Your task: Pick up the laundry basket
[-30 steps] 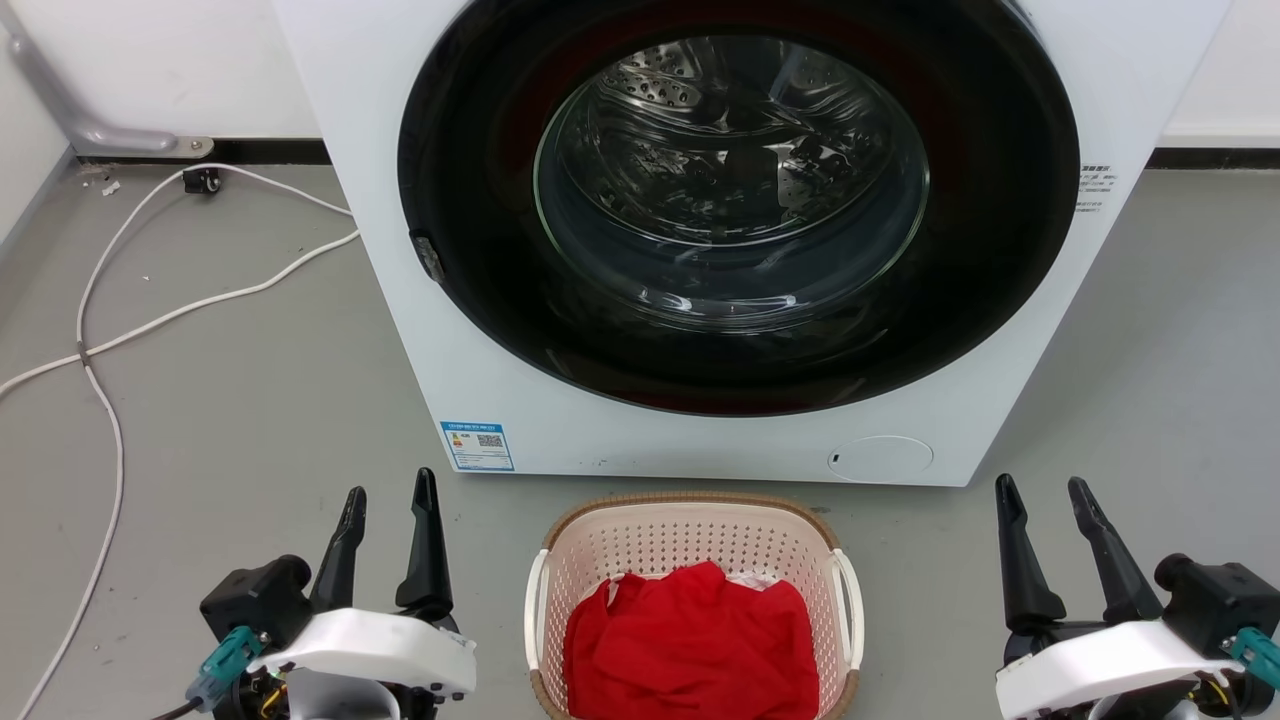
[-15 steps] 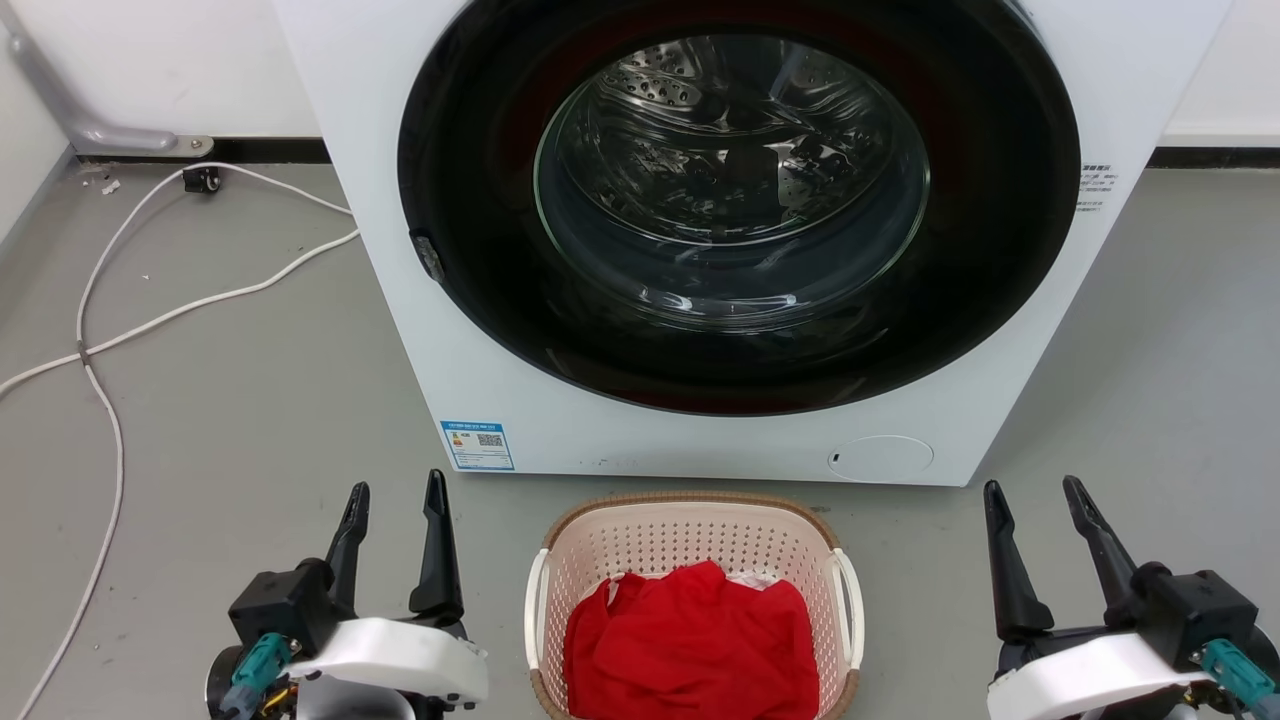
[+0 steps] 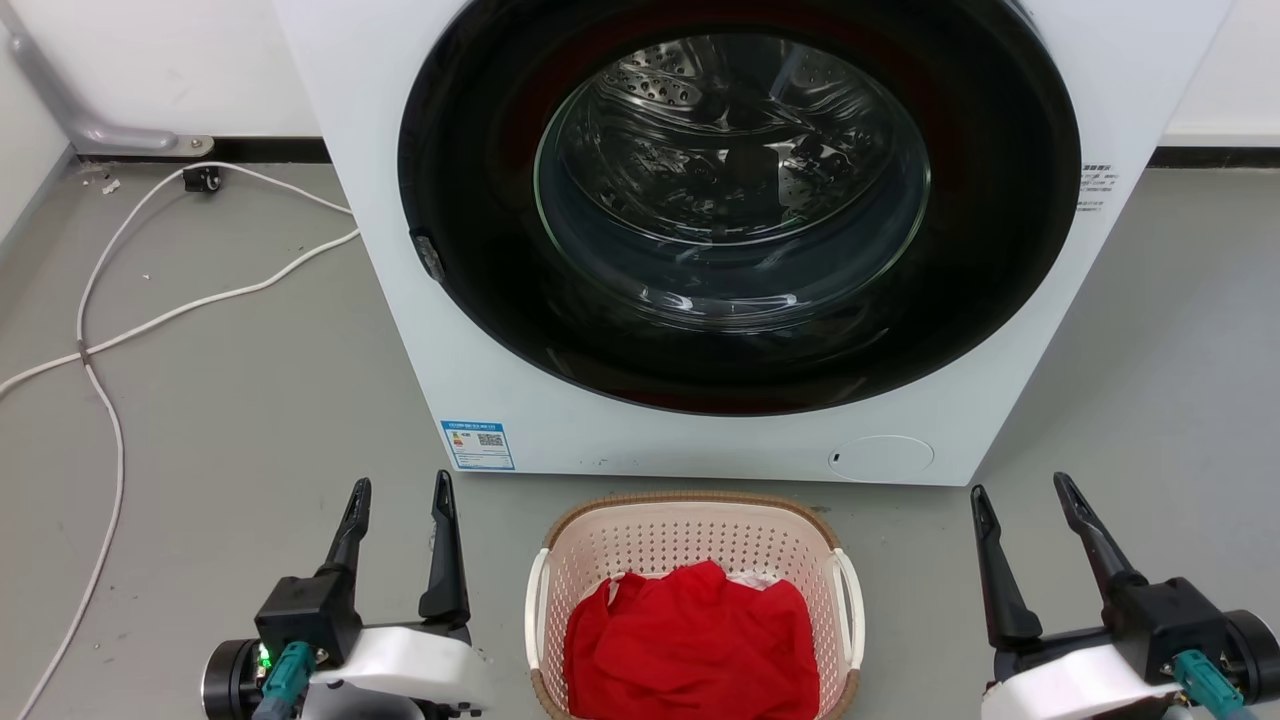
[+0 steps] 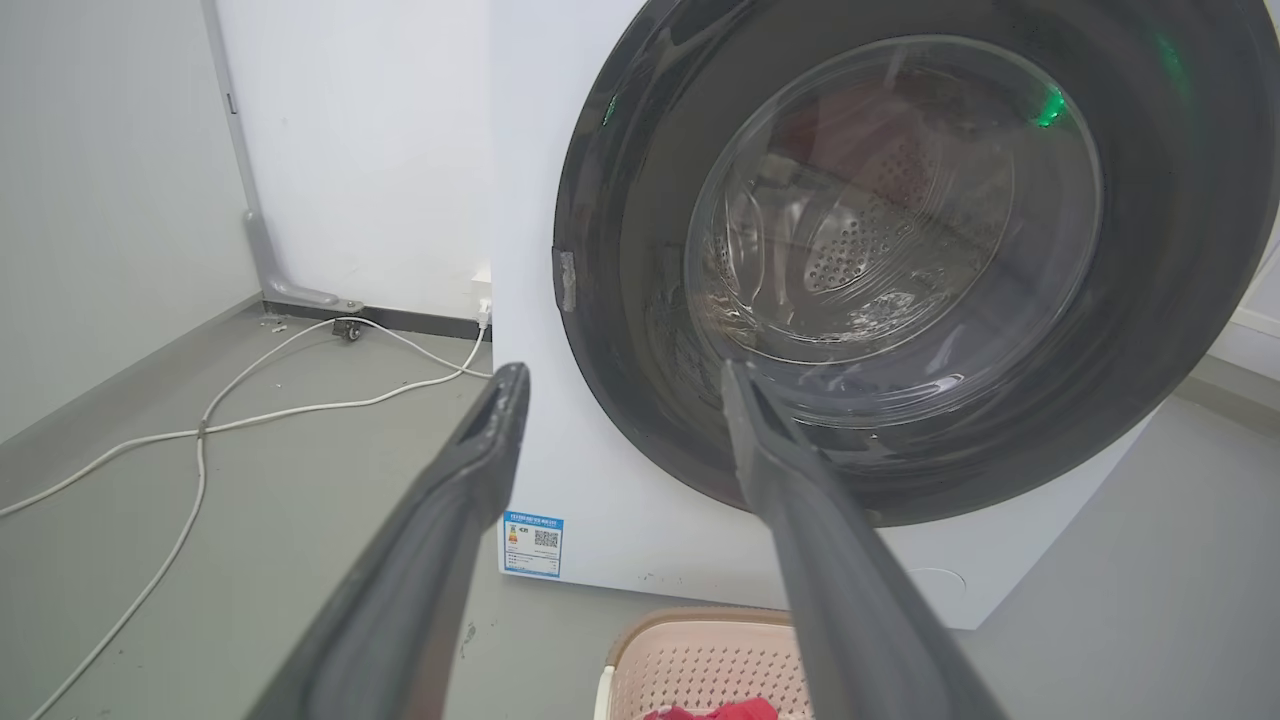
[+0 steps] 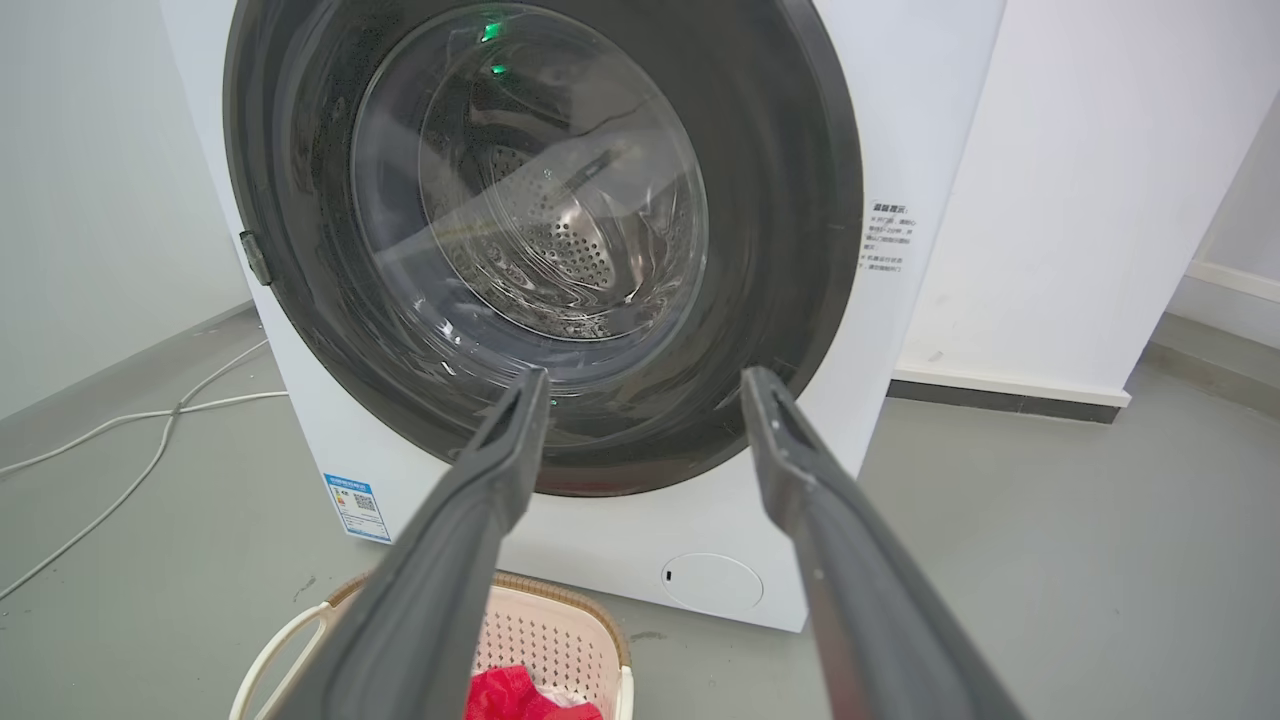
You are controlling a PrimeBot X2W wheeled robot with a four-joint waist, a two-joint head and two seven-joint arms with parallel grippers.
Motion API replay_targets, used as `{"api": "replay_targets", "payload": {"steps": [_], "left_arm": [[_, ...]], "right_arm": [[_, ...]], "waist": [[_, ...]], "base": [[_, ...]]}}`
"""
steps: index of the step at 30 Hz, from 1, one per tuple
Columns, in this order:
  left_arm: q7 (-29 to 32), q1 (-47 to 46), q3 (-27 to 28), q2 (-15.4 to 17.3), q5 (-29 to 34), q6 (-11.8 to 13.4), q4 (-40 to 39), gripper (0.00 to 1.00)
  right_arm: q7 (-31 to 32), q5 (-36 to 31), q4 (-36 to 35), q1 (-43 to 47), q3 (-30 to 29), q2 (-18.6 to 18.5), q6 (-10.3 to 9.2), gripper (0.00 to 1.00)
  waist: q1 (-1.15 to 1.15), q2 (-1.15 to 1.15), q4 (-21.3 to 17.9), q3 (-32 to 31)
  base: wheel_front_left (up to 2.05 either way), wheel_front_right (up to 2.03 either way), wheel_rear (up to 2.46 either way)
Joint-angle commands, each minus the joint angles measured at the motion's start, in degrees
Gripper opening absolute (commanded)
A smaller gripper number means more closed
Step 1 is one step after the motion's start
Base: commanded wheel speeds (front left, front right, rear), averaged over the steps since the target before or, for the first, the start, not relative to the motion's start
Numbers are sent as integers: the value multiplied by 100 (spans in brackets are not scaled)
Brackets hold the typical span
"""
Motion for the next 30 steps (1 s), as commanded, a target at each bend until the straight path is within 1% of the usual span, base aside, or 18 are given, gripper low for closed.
{"api": "replay_targets", "payload": {"steps": [1,17,30], "left_arm": [[-40,48,-16,16,102,36,-32,100],[-208,113,-94,17,755,146,-68,100],[-202,121,-49,17,753,136,6,100]], "right_arm": [[-44,-119,-47,75,4,-10,-2,100],[-208,-806,-76,136,-27,-8,-3,100],[-199,-608,23,125,-38,-8,-3,100]], "waist": [[0,0,3,-1],[0,0,-3,5],[0,0,-6,-4]], "base": [[0,0,0],[0,0,0],[0,0,0]]}}
